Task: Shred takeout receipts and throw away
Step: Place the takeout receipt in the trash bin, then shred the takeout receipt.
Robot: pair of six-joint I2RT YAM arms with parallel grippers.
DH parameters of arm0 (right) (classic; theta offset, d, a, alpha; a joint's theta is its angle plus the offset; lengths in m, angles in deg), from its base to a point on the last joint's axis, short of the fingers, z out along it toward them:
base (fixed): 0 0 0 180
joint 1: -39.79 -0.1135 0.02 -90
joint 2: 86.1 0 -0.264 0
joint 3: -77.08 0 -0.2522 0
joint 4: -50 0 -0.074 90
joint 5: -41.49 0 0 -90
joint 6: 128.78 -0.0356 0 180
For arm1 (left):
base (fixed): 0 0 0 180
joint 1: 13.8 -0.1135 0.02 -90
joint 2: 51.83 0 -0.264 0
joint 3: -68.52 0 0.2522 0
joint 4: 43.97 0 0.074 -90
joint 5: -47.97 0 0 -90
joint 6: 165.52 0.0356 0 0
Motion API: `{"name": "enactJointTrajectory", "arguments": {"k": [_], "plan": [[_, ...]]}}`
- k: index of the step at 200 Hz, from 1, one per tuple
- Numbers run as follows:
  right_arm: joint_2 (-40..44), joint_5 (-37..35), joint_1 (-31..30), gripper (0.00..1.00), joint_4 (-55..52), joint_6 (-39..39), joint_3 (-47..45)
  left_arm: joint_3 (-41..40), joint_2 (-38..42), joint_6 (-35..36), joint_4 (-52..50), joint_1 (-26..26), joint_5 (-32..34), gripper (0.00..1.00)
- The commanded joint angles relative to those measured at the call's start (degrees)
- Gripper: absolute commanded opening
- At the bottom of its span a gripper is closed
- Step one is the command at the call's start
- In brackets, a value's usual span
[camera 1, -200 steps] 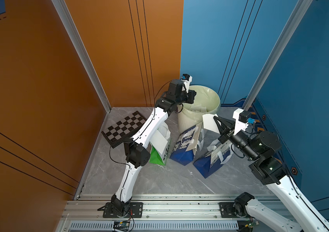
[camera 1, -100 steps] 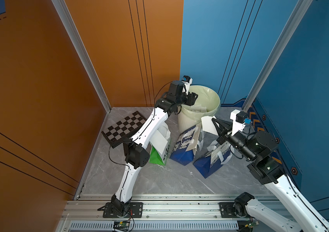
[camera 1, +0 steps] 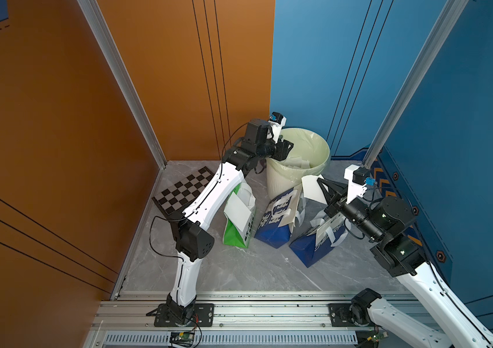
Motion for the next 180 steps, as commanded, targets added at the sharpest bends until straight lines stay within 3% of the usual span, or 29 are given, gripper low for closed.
{"name": "enactJointTrajectory", "arguments": {"k": [1, 37, 80, 120, 149, 180], "plan": [[0.97, -1.12, 0.26, 0.00, -1.71, -0.96, 0.92, 2.05, -3.13, -0.16, -1.78, -0.10, -2.41, 0.55], [1.32, -1.20, 0.52, 0.00, -2.16, -0.61, 0.69, 5.93, -5.86, -0.80, -3.46, -0.01, -3.03, 0.55], [0.96, 1.13, 1.68, 0.00, -0.66, -2.02, 0.00, 3.84, 1.56, 2.95, -3.34, 1.22, -1.18, 0.57], [-0.46, 6.98, 3.98, 0.00, 5.99, -7.52, -1.25, -3.03, 11.48, 2.99, -2.97, -0.51, -10.53, 0.59], [-1.94, 10.40, 4.21, 0.00, 8.78, -9.45, -1.35, -17.54, 21.52, 0.66, 4.75, -1.28, -18.73, 0.61], [-3.73, 13.94, 4.11, 0.00, 11.29, -12.26, -1.38, -47.57, 36.56, -13.35, 39.54, -3.56, -22.76, 0.73]]}}
